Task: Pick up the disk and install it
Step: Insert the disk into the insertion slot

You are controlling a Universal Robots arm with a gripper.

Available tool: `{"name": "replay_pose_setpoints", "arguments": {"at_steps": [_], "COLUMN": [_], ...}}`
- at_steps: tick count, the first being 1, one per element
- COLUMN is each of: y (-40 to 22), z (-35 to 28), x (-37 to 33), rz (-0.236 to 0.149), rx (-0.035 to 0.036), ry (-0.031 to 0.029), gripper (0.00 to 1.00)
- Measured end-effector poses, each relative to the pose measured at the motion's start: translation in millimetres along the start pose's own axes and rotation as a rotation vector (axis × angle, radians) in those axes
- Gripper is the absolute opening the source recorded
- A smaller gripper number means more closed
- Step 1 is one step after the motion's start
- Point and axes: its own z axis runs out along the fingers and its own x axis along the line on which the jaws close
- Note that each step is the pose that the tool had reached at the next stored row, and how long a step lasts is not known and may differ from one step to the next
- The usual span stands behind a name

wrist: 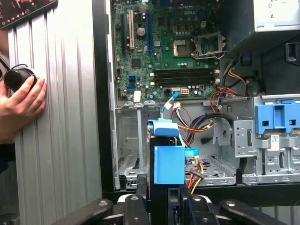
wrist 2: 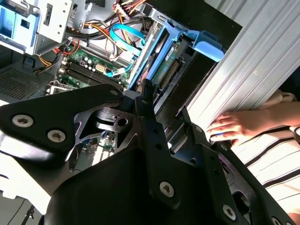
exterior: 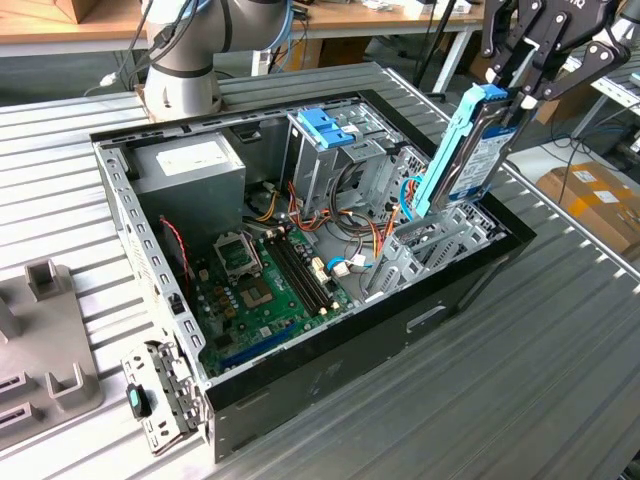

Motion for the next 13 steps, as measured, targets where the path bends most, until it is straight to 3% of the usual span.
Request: {"name": "replay_pose_setpoints", "arguments": {"at_steps": [3, 13], "y": [0.3, 5.8], "z": [4.8, 7.5], "x": [2.5, 5.0], "rz": [0.0, 0.0], "rx": [0.0001, 0.0002], "ry": [0.0, 0.0001], "gripper": [0.35, 0.35]}}
